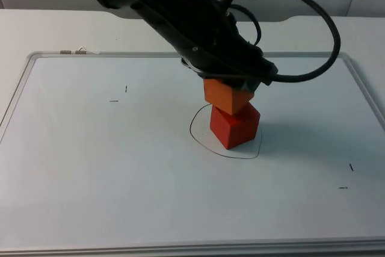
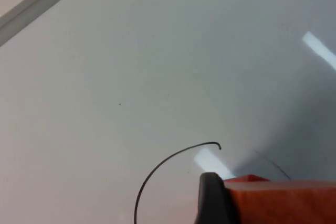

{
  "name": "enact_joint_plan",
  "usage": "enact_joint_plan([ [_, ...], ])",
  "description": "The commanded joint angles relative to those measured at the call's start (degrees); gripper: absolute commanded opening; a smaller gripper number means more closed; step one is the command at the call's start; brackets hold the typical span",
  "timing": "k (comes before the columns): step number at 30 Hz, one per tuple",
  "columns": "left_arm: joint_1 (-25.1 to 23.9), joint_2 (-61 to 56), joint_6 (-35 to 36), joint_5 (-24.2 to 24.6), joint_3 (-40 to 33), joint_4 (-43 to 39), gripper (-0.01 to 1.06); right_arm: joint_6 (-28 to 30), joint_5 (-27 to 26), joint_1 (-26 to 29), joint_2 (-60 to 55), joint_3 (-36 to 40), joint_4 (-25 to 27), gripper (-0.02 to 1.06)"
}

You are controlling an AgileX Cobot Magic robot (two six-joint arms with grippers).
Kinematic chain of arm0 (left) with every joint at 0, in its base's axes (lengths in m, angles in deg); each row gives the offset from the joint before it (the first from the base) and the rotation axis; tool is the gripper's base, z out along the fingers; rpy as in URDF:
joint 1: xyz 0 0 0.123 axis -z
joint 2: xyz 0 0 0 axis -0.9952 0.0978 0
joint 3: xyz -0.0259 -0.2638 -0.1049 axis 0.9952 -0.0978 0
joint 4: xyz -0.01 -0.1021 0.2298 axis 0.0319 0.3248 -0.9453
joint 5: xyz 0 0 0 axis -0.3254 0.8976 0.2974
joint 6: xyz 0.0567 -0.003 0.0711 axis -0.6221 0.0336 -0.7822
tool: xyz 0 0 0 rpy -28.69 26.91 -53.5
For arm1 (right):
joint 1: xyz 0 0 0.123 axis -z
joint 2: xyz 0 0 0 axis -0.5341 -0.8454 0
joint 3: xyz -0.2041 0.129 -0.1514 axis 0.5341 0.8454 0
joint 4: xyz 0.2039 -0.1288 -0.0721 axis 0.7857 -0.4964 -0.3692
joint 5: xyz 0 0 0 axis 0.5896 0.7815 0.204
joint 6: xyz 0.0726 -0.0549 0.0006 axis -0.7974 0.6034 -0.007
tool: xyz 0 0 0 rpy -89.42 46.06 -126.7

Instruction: Pick up one cube with the left hand and another cube with the right hand. First place the cube in the right hand at the target position, then stack the cube in the left hand on top.

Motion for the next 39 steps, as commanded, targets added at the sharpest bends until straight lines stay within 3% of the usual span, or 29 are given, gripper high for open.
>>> enact_joint_plan([
  [1,1.35,-0.31,-0.35,-1.09,0.63,-0.18,0.22,0.39,-0.50,0.11,-0.02,0.26,0.27,0.94],
  [37,1.81,1.01,-0.35,-1.31,0.63,-3.81,0.22,0.39,0.05,0.11,-0.02,0.26,0.27,0.94],
  [39,1.81,1.01,-0.35,-1.16,0.63,-3.81,0.30,0.39,0.05,0.11,-0.02,0.26,0.27,0.94],
])
